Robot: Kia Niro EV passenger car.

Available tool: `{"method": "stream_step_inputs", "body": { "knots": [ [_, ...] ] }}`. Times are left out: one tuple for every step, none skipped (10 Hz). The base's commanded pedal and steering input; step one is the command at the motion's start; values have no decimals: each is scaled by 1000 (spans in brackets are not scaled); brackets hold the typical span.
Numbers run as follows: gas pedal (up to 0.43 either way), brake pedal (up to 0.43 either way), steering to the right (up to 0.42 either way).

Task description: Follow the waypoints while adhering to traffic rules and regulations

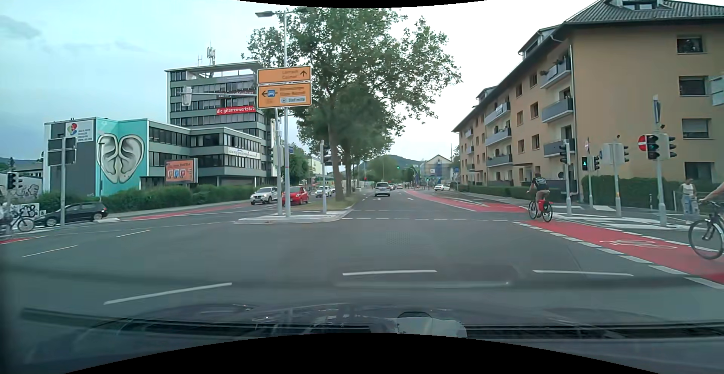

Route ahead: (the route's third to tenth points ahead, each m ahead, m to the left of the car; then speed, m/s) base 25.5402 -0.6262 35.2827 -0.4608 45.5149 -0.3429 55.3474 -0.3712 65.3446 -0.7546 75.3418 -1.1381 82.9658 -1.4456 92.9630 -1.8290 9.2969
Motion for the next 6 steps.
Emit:
{"method": "stream_step_inputs", "body": {
  "knots": [
    [67, 0, -7],
    [67, 0, -6],
    [67, 0, -4],
    [67, 0, -4],
    [59, 0, -4],
    [59, 0, -4]
  ]
}}
